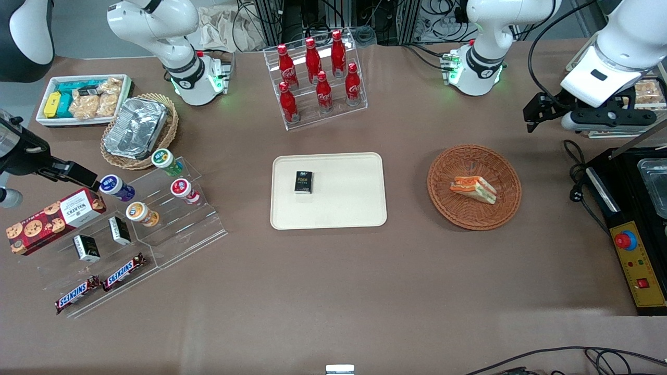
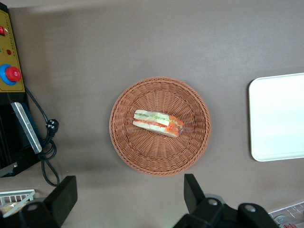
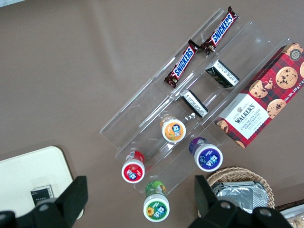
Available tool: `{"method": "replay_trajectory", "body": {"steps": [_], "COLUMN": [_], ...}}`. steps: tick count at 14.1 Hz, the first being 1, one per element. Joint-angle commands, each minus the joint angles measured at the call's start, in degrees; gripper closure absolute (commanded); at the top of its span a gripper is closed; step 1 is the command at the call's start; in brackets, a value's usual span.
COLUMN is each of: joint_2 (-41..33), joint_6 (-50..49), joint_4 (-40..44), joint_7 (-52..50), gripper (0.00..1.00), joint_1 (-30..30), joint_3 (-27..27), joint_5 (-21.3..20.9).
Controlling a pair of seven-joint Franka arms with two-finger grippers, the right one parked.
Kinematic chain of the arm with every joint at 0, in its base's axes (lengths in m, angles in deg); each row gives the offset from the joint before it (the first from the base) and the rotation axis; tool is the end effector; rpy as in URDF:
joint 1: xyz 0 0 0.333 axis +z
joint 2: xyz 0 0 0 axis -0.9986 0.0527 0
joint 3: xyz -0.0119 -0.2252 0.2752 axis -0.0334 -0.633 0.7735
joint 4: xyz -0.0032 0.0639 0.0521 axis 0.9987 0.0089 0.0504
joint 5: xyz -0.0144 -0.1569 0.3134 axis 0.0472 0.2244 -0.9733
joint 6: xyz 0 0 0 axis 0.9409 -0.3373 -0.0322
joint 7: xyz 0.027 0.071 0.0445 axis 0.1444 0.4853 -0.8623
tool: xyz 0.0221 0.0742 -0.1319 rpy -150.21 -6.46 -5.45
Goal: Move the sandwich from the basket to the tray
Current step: 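Move the left gripper over the wicker basket above the sandwich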
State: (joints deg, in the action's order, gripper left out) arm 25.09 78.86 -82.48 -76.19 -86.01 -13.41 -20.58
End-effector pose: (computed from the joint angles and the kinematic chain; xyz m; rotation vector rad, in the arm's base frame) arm 0.4266 -0.0678 0.6015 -3.1062 0.1339 -0.0426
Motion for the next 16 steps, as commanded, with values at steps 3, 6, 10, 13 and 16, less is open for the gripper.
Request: {"method": "replay_trajectory", "body": {"steps": [3, 6, 10, 13, 16], "joint_2": [-1.92, -1.31, -0.08, 0.44, 1.24], "joint_6": [0.23, 0.32, 0.76, 0.85, 2.94], "joint_4": [-1.61, -1.61, -0.64, -0.29, -0.2], "joint_7": [-0.48, -0.57, -2.83, -11.87, -20.57], "gripper": [0.0, 0.0, 0.0, 0.0, 0.0], "joint_1": [0.61, 0.79, 1.84, 1.49, 1.57], "joint_3": [-0.11, 0.06, 0.24, 0.15, 0.15], "joint_5": [1.39, 1.56, 4.73, 4.56, 4.99]}}
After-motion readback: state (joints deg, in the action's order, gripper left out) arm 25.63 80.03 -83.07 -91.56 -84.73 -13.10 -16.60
